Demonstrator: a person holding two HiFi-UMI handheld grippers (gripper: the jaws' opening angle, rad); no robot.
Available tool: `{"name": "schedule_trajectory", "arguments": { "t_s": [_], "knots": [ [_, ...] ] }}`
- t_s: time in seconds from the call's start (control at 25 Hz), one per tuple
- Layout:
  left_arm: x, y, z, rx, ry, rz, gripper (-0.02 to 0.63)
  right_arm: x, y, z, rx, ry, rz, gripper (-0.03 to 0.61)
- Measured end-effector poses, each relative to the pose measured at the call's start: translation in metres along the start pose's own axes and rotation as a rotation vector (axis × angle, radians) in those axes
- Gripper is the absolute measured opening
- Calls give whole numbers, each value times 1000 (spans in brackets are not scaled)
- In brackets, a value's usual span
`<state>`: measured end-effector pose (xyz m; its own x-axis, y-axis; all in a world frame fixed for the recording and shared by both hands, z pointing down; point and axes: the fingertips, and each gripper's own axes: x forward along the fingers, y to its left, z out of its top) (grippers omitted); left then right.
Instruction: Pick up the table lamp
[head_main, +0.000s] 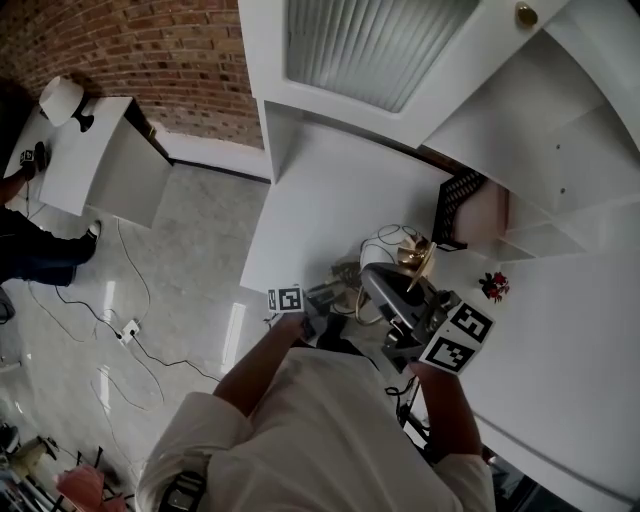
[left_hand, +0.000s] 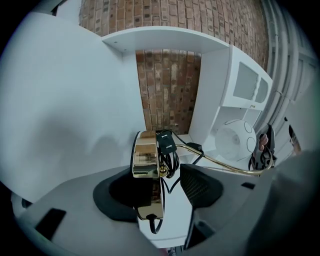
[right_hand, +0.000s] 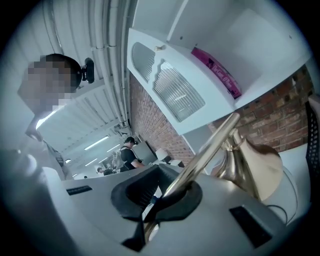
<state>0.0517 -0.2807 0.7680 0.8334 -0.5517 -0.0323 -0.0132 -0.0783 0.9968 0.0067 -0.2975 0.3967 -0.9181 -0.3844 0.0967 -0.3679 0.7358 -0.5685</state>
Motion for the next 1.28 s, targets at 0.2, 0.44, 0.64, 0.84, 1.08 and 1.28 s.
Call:
{"name": "schedule_trajectory", "arguments": {
  "t_s": [0.2, 0.44, 0.64, 0.84, 1.08, 1.28],
  "knots": [
    [-15, -20, -9, 2, 15, -22, 238, -5, 28, 3, -96, 4, -13, 6],
    [-27, -30, -8, 6, 51, -32, 200, -4, 49, 4, -142, 0, -19, 11],
    [-39, -36, -20, 7, 89, -22, 161, -11, 73, -3, -165, -15, -36, 12],
    [-46, -38, -21, -4, 112, -16, 126, -12, 78, 0, -158, -35, -58, 12],
    [-40, -40, -34, -1, 139, -22, 126, -25, 84, -5, -175, -26, -76, 14],
    [-33, -44, -54, 6, 146, -21, 127, -50, 92, -10, -187, -22, -76, 15]
  ]
}}
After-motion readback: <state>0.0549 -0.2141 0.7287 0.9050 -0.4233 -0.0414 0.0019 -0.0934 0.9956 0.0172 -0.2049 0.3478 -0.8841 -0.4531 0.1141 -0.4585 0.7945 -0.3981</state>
